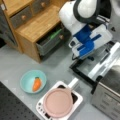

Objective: Open the microwave oven door. Pull out the microwave oven tray. Pick up the bowl. Place the bowl on the microwave tray.

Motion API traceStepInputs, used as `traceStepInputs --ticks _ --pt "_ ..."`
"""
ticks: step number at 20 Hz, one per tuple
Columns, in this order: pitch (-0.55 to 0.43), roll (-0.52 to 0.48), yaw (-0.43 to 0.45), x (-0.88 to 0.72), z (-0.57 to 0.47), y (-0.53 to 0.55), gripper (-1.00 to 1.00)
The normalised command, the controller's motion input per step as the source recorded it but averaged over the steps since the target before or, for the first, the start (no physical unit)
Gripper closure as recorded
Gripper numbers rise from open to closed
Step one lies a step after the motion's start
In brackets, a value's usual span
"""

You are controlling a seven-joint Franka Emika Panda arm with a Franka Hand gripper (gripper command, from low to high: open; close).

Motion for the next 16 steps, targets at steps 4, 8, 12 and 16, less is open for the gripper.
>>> traceStepInputs --ticks 4,8,12,16 --pt "0.171 -0.512 -0.135 0.07 0.43 -0.03 -1.0" --pt "0.211 -0.628 -0.279 0.13 0.45 0.15 -1.0" --pt "0.182 -0.601 -0.254 0.25 0.4 0.15 -1.0" --pt "0.192 -0.432 -0.054 0.38 0.32 -0.12 -1.0"
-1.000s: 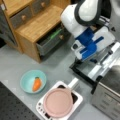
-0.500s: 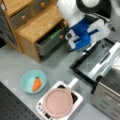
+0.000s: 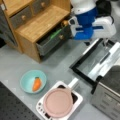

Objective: Open the microwave oven door. Pull out the microwave oven tray. Pick up the bowl. Place the bowl on the microwave tray.

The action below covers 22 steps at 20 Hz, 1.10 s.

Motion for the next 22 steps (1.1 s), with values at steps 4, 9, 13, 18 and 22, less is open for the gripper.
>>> traceStepInputs --ticks 4,9,13,18,22 --pt "0.217 -0.373 0.004 0.47 0.28 -0.31 -1.0" --pt "0.258 -0.279 0.021 0.61 0.33 -0.45 -1.0" --pt "0.327 -0.16 0.001 0.64 0.3 -0.36 -1.0" --pt "0.365 -0.132 0.031 0.67 0.36 -0.38 -1.0" --pt "0.391 -0.101 0.056 0.66 0.3 -0.41 -1.0"
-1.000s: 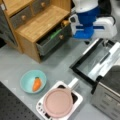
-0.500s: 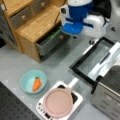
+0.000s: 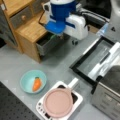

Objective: Open the microwave oven door. Pull out the microwave oven tray. Pick up the bowl. Place the bowl on the microwave tray.

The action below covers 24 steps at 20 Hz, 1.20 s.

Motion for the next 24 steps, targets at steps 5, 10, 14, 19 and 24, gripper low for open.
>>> traceStepInputs --ticks 5,10,14,19,24 --pt "0.372 -0.114 0.203 0.76 0.15 -0.49 -1.0" --pt "0.334 -0.113 0.371 0.78 0.17 -0.34 -1.0" --pt "0.344 -0.086 0.311 0.69 0.23 -0.26 -1.0" --pt "0.37 -0.095 0.15 0.47 0.25 -0.32 -1.0" --pt "0.263 -0.094 0.096 0.55 0.04 -0.46 -1.0"
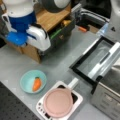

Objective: Open the microwave oven door. Pull out the microwave oven tray. Pick up the bowl. Place the bowl on the microwave tray.

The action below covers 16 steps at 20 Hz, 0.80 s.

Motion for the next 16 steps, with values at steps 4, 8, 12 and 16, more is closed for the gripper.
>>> traceStepInputs --ticks 4,8,12,16 --pt "0.183 -0.094 0.065 0.52 -0.11 -0.37 -1.0" --pt "0.11 -0.062 0.054 0.41 -0.16 -0.2 -1.0" --pt "0.053 -0.037 0.041 0.32 -0.25 -0.09 -1.0" --pt "-0.003 0.013 0.049 0.25 -0.09 -0.06 -1.0"
